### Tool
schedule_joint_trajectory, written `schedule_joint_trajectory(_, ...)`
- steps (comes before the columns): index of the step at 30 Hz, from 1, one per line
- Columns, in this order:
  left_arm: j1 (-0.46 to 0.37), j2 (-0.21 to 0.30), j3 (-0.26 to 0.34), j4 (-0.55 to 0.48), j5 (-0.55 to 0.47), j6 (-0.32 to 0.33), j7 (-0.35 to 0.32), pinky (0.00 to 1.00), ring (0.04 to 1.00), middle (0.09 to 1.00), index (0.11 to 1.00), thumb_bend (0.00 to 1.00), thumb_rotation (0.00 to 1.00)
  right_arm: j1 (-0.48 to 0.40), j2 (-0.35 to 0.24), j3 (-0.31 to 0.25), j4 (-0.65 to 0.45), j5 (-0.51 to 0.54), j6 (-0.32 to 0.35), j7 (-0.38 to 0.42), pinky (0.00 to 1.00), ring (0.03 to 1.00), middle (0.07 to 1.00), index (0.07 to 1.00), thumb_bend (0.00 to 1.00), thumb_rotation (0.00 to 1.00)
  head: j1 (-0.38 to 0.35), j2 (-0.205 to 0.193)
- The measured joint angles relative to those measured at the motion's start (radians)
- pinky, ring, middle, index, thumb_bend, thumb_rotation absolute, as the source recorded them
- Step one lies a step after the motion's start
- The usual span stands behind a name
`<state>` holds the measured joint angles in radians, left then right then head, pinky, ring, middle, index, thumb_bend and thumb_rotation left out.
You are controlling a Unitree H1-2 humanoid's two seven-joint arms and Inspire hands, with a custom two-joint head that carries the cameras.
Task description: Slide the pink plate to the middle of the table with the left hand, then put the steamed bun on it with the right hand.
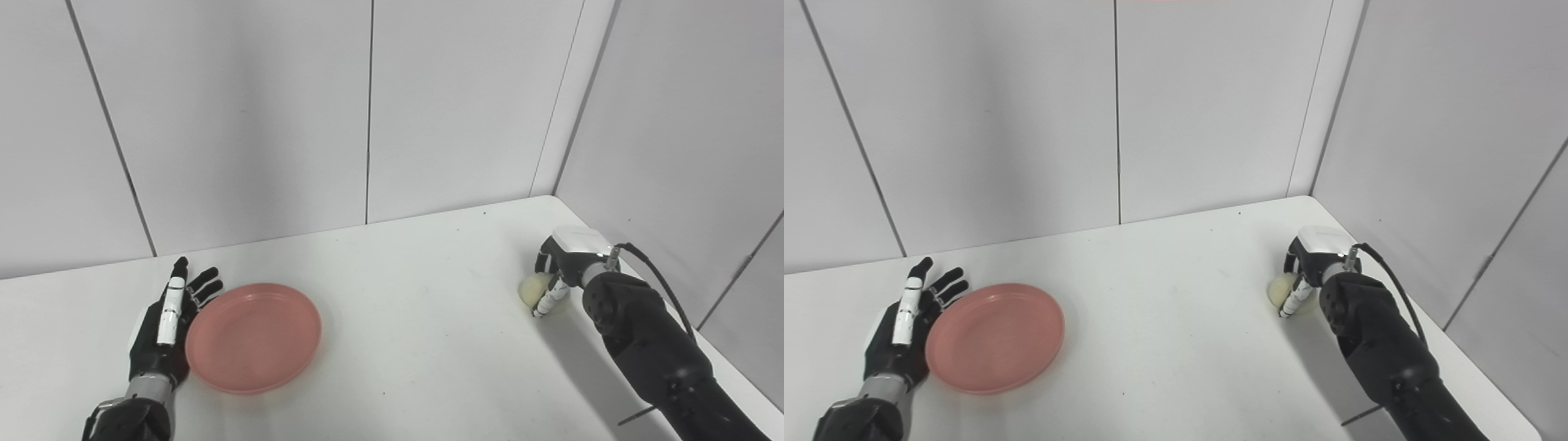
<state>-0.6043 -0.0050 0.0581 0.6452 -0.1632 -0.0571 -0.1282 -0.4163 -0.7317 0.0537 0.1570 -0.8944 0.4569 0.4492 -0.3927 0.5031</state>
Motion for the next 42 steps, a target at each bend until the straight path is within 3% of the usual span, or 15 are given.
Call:
schedule_joint_trajectory(7,0.000,-0.001,-0.003,-0.002,0.003,0.002,0.002,0.79,0.827,0.840,1.000,0.60,0.90,0.004,-0.004,0.002,-0.018,0.009,0.001,0.005,0.23,0.301,0.407,0.504,0.52,0.00,0.006,0.000)
schedule_joint_trajectory(10,-0.001,-0.002,-0.004,-0.002,0.015,0.002,0.008,0.79,0.822,0.841,1.000,0.61,0.89,0.014,-0.009,0.004,-0.083,0.012,0.001,0.012,0.28,0.370,0.450,0.491,0.53,0.00,0.020,0.002)
schedule_joint_trajectory(12,-0.001,-0.006,-0.003,-0.001,0.016,0.002,0.011,0.80,0.823,0.844,1.000,0.62,0.89,0.014,-0.015,0.002,-0.143,0.014,0.001,0.016,0.25,0.334,0.420,0.495,0.53,0.00,0.034,0.002)
schedule_joint_trajectory(13,-0.001,-0.007,-0.003,-0.001,0.016,0.002,0.012,0.80,0.821,0.843,1.000,0.63,0.89,0.014,-0.017,-0.003,-0.170,0.019,0.001,0.016,0.20,0.278,0.437,0.488,0.53,0.00,0.049,0.002)
schedule_joint_trajectory(15,-0.003,-0.012,-0.003,0.001,0.017,0.002,0.014,0.79,0.818,0.842,1.000,0.63,0.89,0.008,-0.019,-0.013,-0.216,0.034,0.001,0.020,0.18,0.254,0.456,0.484,0.53,0.00,0.057,0.002)
schedule_joint_trajectory(18,-0.004,-0.016,-0.005,0.002,0.022,0.002,0.025,0.80,0.817,0.845,1.000,0.61,0.89,-0.011,-0.023,-0.009,-0.283,0.041,0.000,0.028,0.15,0.216,0.467,0.481,0.53,0.00,0.089,0.002)
schedule_joint_trajectory(20,-0.007,-0.022,-0.008,0.006,0.030,0.001,0.032,0.81,0.812,0.835,1.000,0.59,0.88,-0.028,-0.023,-0.006,-0.325,0.039,0.000,0.047,0.15,0.217,0.469,0.483,0.53,0.00,0.158,0.008)
schedule_joint_trajectory(27,-0.028,-0.065,-0.012,0.042,0.038,-0.015,0.057,0.84,0.789,0.816,0.992,0.57,0.82,-0.112,0.022,-0.002,-0.449,0.020,0.004,0.168,0.18,0.259,0.473,0.486,0.53,0.00,0.274,0.012)
schedule_joint_trajectory(33,-0.062,-0.101,-0.019,0.111,0.042,-0.064,0.078,0.84,0.789,0.814,0.980,0.59,0.79,-0.168,0.085,0.049,-0.449,0.021,0.000,0.179,0.20,0.283,0.477,0.487,0.53,0.00,0.337,0.008)
schedule_joint_trajectory(37,-0.079,-0.106,-0.029,0.159,0.061,-0.111,0.090,0.82,0.780,0.807,0.979,0.62,0.79,-0.200,0.108,0.080,-0.393,0.060,-0.053,0.158,0.25,0.345,0.421,0.514,0.53,0.00,0.368,0.000)
schedule_joint_trajectory(41,-0.088,-0.114,-0.031,0.185,0.066,-0.130,0.098,0.81,0.768,0.798,0.976,0.62,0.79,-0.222,0.139,0.113,-0.333,0.083,-0.083,0.127,0.24,0.342,0.430,0.507,0.53,0.00,0.388,-0.005)
schedule_joint_trajectory(42,-0.091,-0.114,-0.031,0.190,0.069,-0.133,0.101,0.79,0.758,0.792,0.972,0.63,0.79,-0.227,0.148,0.127,-0.328,0.083,-0.091,0.123,0.20,0.284,0.454,0.492,0.53,0.00,0.390,-0.005)
